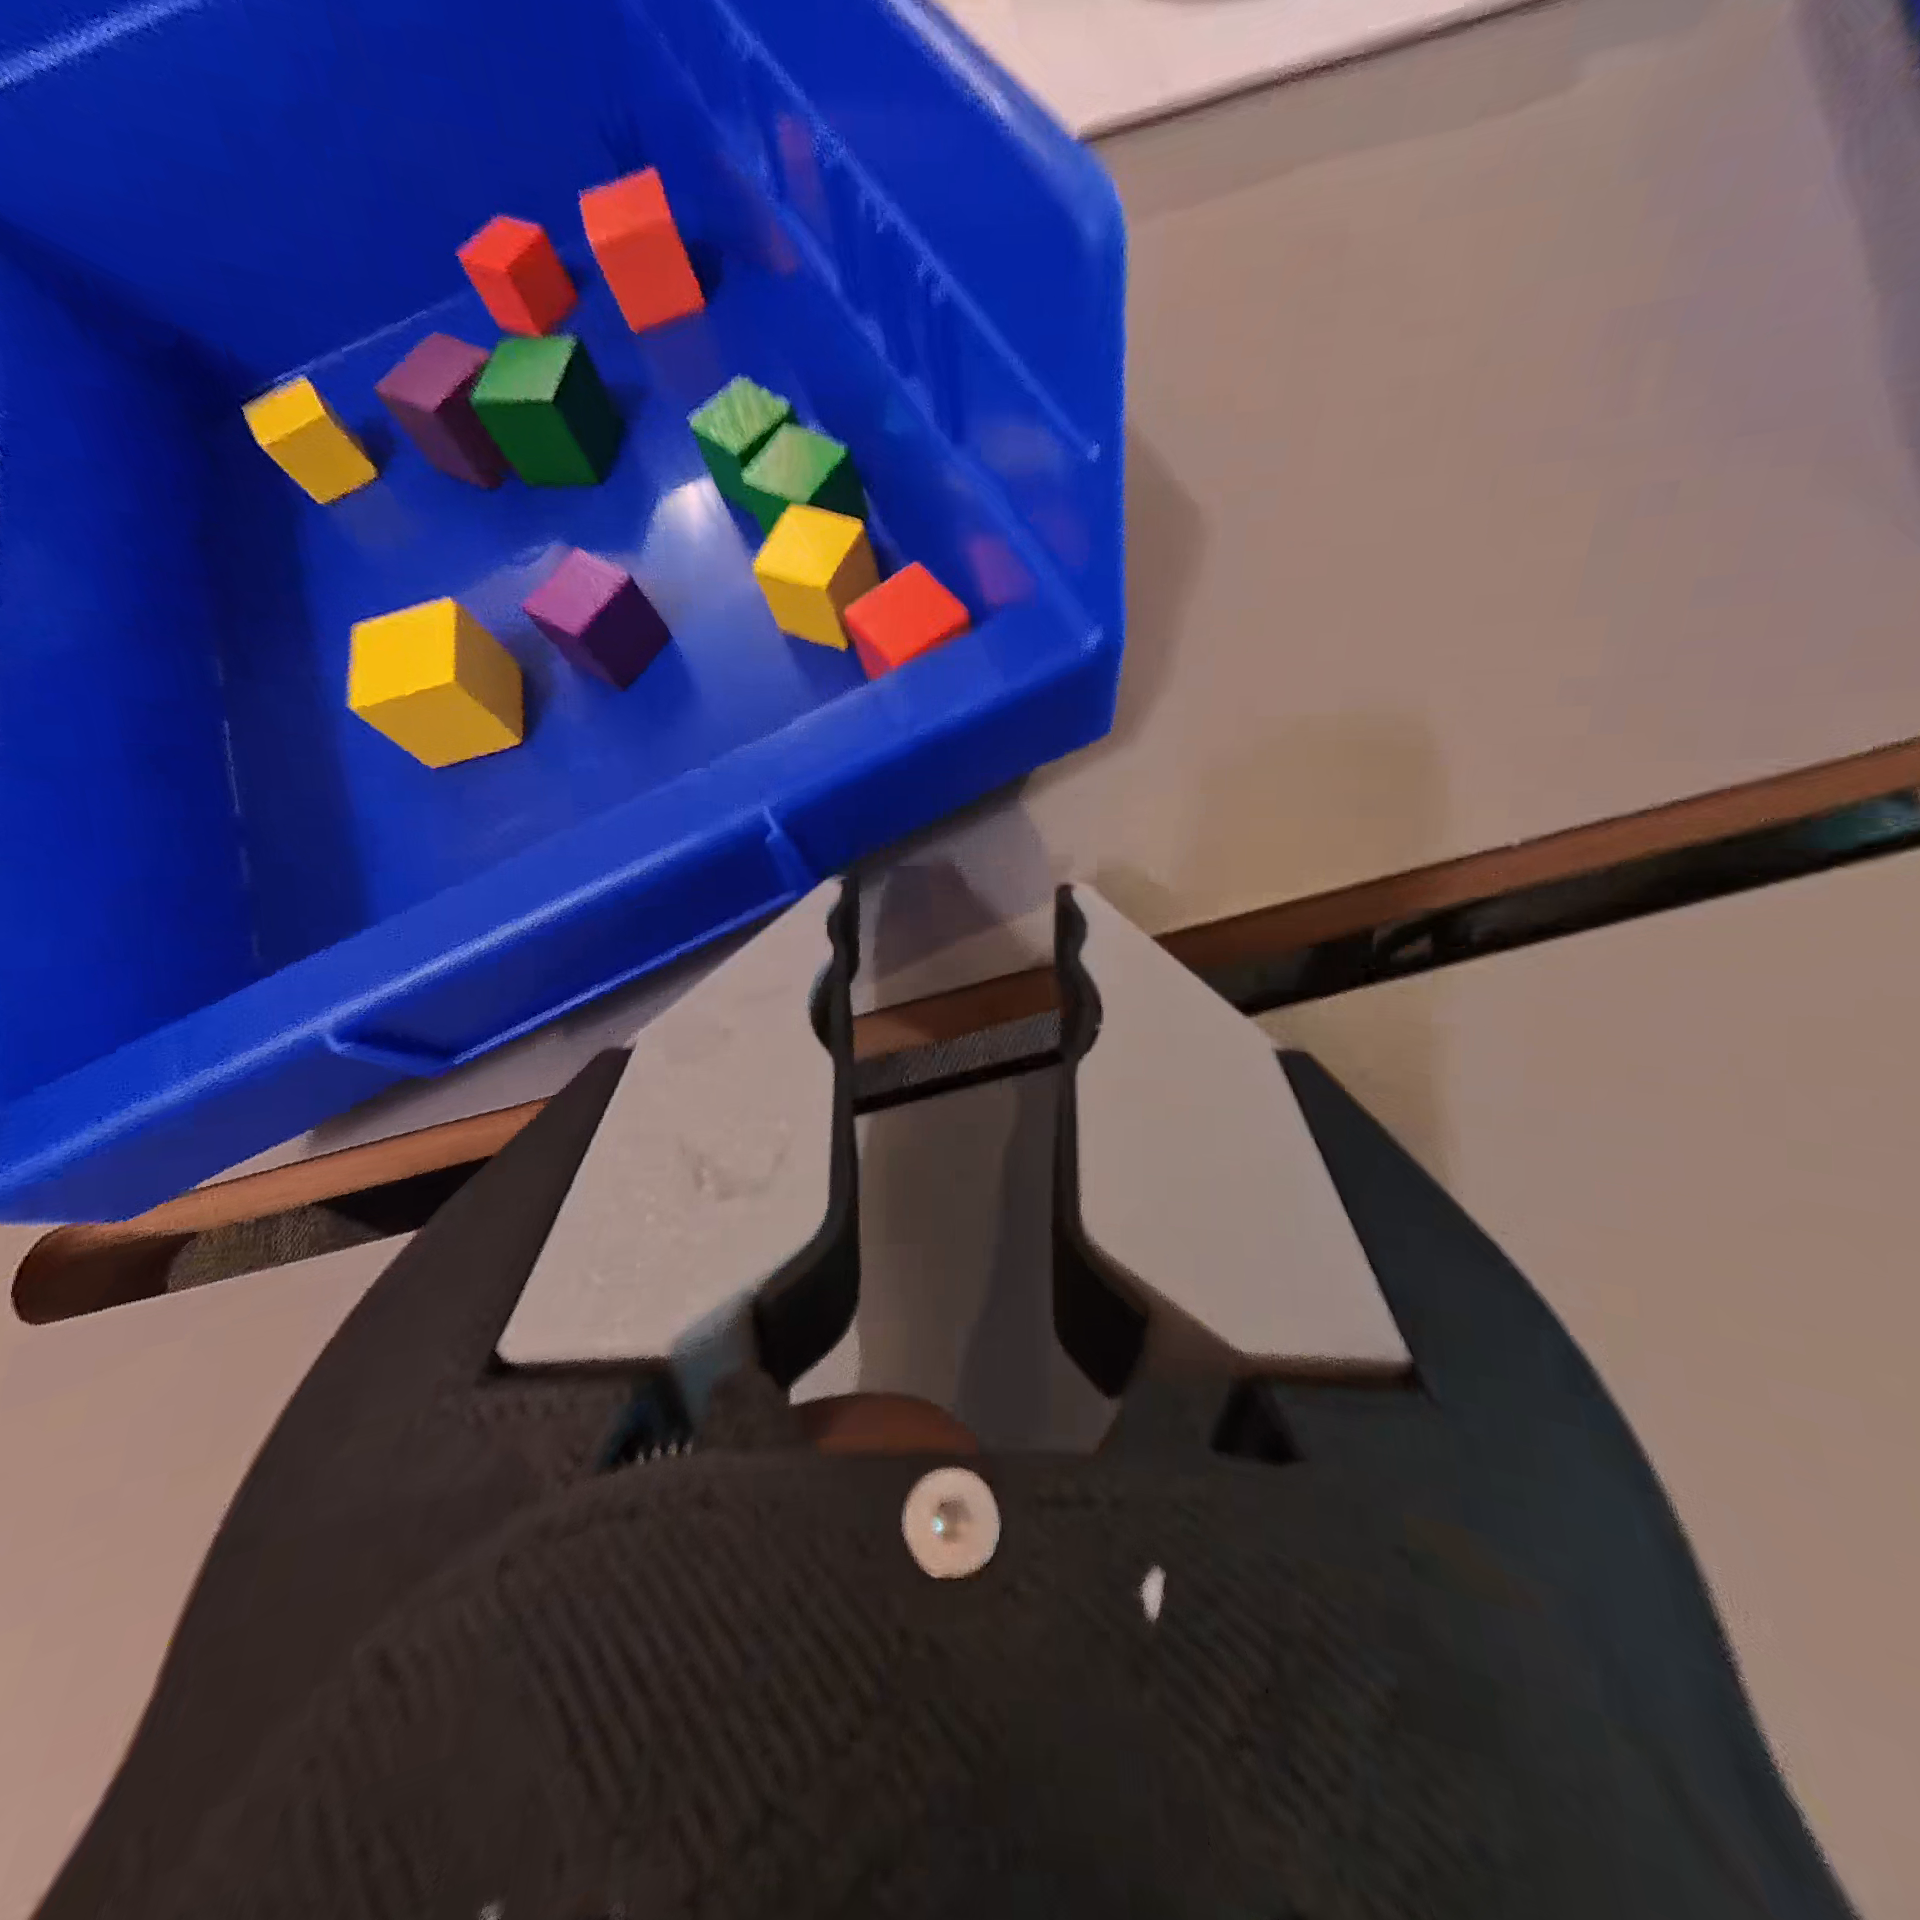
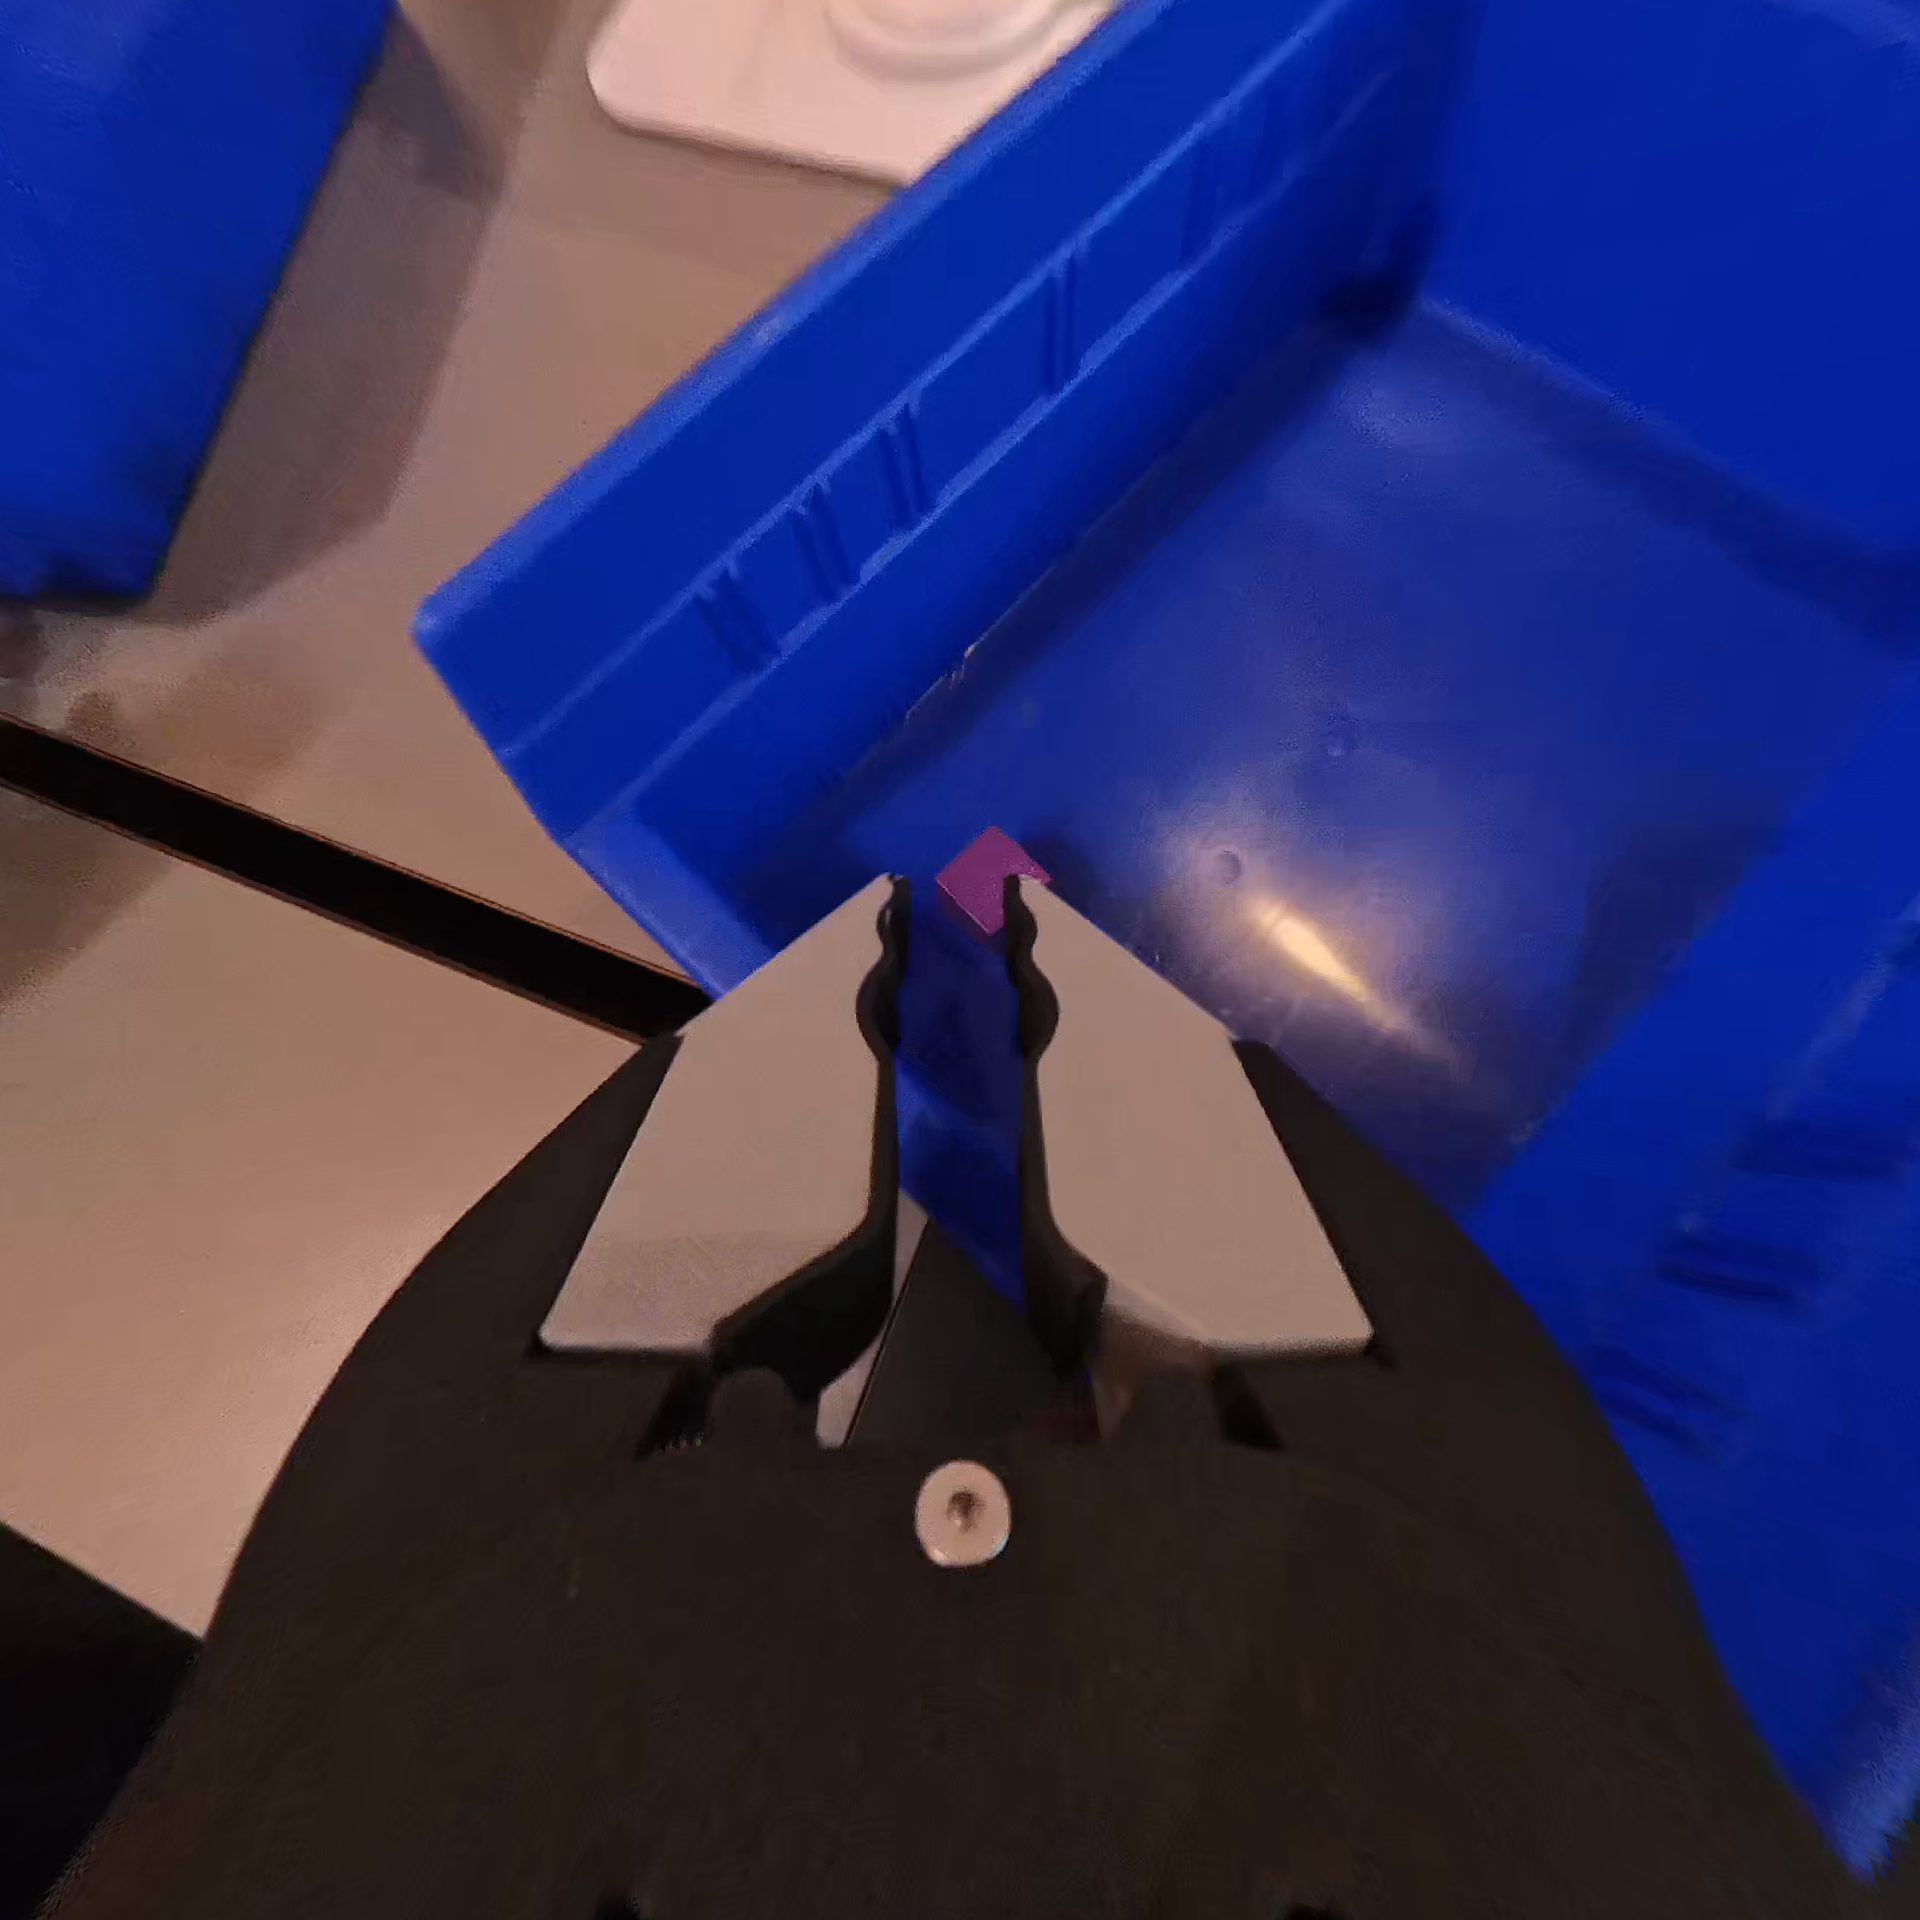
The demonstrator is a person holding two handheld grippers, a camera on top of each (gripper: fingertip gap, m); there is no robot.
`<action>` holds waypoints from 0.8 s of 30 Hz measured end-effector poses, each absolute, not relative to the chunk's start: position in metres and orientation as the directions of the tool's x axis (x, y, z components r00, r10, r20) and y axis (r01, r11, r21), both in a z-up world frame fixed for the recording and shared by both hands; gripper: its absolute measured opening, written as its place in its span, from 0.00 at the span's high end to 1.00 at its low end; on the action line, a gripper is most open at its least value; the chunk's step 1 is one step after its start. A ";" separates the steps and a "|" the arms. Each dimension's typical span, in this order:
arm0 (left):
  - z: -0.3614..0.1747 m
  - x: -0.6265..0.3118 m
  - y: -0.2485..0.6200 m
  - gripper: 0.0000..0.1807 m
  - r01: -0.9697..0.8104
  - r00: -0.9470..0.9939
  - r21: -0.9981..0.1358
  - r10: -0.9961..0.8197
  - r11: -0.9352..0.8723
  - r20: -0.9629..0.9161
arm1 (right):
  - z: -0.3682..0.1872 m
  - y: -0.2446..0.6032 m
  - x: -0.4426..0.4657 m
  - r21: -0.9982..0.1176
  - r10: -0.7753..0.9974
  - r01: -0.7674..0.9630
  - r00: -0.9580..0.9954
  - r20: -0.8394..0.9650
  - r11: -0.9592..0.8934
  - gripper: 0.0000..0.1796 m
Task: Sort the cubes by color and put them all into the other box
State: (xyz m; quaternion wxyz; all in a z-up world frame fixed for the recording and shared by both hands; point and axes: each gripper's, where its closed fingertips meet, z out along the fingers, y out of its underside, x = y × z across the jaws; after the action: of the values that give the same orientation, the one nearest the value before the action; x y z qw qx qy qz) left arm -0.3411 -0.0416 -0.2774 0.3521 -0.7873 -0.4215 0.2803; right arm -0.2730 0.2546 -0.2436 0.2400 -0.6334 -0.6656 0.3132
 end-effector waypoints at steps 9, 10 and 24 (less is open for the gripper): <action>-0.289 -0.337 -0.041 0.71 0.586 0.530 -0.756 0.844 -0.293 0.085 | -0.275 0.256 -0.274 -0.525 0.982 0.850 -0.122 -0.141 0.030 0.75; -0.286 -0.336 -0.039 0.73 0.582 0.541 -0.765 0.834 -0.276 0.110 | -0.276 0.258 -0.272 -0.511 0.980 0.860 -0.115 -0.163 0.016 0.74; -0.269 -0.332 -0.037 0.76 0.498 0.568 -0.831 0.817 -0.247 0.098 | -0.277 0.270 -0.276 -0.386 0.994 0.921 -0.086 -0.060 0.057 0.80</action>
State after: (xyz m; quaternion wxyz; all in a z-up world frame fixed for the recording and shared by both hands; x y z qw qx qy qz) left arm -0.3317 -0.0374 -0.2695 0.4399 -0.7683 -0.4280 0.1815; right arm -0.2761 0.2701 -0.2769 0.1115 -0.6666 -0.7182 0.1653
